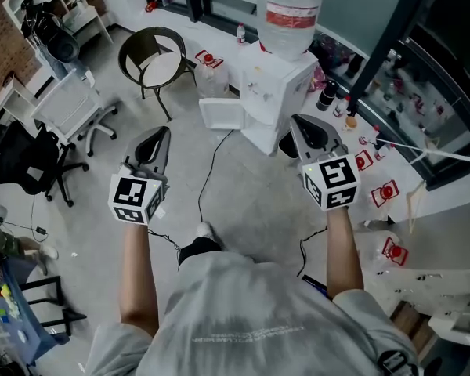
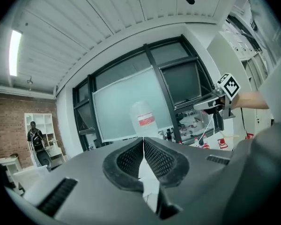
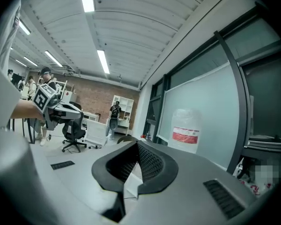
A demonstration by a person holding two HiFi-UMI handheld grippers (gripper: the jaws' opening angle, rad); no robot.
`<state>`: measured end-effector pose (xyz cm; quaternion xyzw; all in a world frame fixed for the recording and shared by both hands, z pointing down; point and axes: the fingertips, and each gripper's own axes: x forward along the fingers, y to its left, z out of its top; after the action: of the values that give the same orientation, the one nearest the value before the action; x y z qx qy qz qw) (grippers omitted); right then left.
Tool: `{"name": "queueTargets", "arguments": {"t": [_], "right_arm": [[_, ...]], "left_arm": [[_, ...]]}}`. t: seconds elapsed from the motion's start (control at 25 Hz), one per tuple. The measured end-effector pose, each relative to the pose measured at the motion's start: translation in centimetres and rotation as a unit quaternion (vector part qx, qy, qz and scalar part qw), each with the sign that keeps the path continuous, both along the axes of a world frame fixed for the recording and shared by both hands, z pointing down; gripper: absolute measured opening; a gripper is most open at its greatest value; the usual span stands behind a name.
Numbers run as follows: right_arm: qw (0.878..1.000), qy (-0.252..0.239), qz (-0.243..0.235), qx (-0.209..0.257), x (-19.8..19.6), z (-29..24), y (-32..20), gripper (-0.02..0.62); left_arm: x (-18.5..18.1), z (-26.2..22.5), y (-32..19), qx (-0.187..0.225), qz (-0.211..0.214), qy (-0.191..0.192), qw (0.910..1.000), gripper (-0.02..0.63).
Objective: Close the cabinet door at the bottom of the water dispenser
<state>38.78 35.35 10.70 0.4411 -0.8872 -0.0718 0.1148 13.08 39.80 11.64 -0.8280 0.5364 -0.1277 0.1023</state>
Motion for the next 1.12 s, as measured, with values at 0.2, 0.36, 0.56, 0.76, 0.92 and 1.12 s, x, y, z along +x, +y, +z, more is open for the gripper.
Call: {"name": "queueTargets", "arguments": {"t": [0.2, 0.36, 0.56, 0.76, 0.92, 1.12], "right_arm": [[1.000, 0.013, 0.003, 0.001, -2.7, 0.7, -2.7, 0.028], [0.999, 0.028, 0.016, -0.006, -5.8, 2.3, -7.5, 0.029], [0.999, 0.044, 0.024, -0.014, -11.9, 2.8, -15.1, 0.029], [0.997, 0.058, 0.033, -0.032, -17.9, 3.4, -22.8, 0.029], [0.995, 0.074, 0.023, -0.058, -23.7, 5.2, -28.9, 0.038], [0.989, 0.113, -0.006, -0.100, -30.3, 9.9, -34.9, 0.107]], "left_arm": [[-2.9, 1.6, -3.3, -0.012, 0.002, 0.014, 0.9998, 0.020], [-6.5, 3.1, -8.5, -0.023, 0.009, 0.016, 0.9996, 0.020], [-12.8, 4.4, -17.4, -0.042, 0.018, 0.021, 0.9987, 0.020], [-19.3, 6.7, -26.1, -0.082, 0.005, 0.036, 0.9959, 0.020], [-23.6, 9.0, -32.0, -0.104, 0.024, 0.026, 0.9940, 0.021], [-27.8, 12.8, -37.8, -0.143, 0.039, 0.026, 0.9886, 0.111]]}}
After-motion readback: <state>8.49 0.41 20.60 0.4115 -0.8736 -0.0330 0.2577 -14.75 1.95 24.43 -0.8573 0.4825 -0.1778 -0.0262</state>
